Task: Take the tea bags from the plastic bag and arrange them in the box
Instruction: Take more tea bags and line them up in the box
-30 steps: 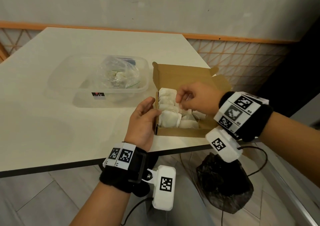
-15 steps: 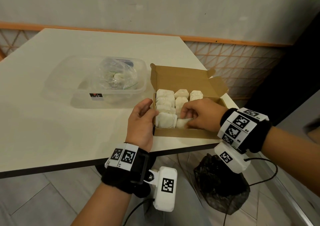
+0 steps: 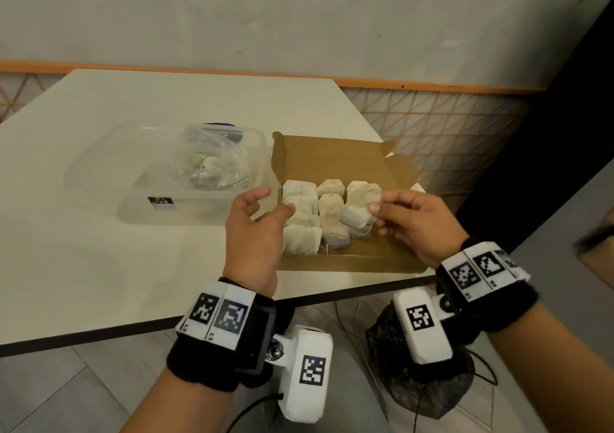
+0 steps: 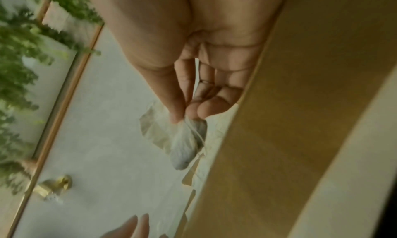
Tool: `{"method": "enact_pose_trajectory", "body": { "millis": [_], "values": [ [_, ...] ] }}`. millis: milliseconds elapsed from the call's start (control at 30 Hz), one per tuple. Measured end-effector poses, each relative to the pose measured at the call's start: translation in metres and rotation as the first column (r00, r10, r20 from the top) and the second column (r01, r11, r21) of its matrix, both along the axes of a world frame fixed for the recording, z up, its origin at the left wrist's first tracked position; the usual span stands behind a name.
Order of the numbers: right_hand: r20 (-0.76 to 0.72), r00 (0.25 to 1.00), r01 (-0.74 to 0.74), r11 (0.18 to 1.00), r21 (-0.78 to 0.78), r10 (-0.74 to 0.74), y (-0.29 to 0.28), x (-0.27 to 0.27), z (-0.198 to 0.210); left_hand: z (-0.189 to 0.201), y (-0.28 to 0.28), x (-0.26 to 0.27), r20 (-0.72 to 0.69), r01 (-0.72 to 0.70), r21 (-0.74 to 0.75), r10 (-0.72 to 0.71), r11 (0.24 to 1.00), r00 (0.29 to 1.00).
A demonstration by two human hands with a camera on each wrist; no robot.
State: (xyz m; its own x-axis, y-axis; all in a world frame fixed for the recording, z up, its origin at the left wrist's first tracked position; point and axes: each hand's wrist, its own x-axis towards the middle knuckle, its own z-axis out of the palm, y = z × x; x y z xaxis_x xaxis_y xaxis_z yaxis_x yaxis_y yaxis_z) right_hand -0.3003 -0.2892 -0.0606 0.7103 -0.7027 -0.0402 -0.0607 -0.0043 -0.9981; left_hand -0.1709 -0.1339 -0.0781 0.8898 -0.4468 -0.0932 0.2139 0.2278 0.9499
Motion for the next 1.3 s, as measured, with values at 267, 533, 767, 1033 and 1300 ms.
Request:
{"method": "enact_pose_trajectory", "body": {
  "millis": [267,533,767,1033,1300],
  "values": [
    [0.143,0.990,-0.006,0.996,0.086,-0.006,0.002,-0.002,-0.007,0.028,0.009,-0.006,0.081,0.087,-0.186,-0.073,0.979,0.994],
    [0.218,0.976,-0.016,0.988,0.154,-0.018,0.001,-0.002,-0.007,0.024,-0.048,-0.014,0.267,0.435,0.255,-0.495,0.864,0.827],
    [0.269,0.958,0.038,0.974,0.223,-0.099,-0.005,0.000,-0.011,0.004,-0.049,-0.010,0.098,0.428,0.037,-0.429,0.903,0.898],
    [0.269,0.956,0.066,0.978,0.196,-0.118,-0.003,0.001,-0.011,0.004,-0.048,-0.005,0.098,0.470,0.041,-0.472,0.882,0.876],
    [0.246,0.969,0.005,0.991,0.136,-0.038,0.000,-0.001,-0.009,0.001,-0.051,-0.008,0.164,0.436,0.062,-0.440,0.898,0.883]
  ]
}}
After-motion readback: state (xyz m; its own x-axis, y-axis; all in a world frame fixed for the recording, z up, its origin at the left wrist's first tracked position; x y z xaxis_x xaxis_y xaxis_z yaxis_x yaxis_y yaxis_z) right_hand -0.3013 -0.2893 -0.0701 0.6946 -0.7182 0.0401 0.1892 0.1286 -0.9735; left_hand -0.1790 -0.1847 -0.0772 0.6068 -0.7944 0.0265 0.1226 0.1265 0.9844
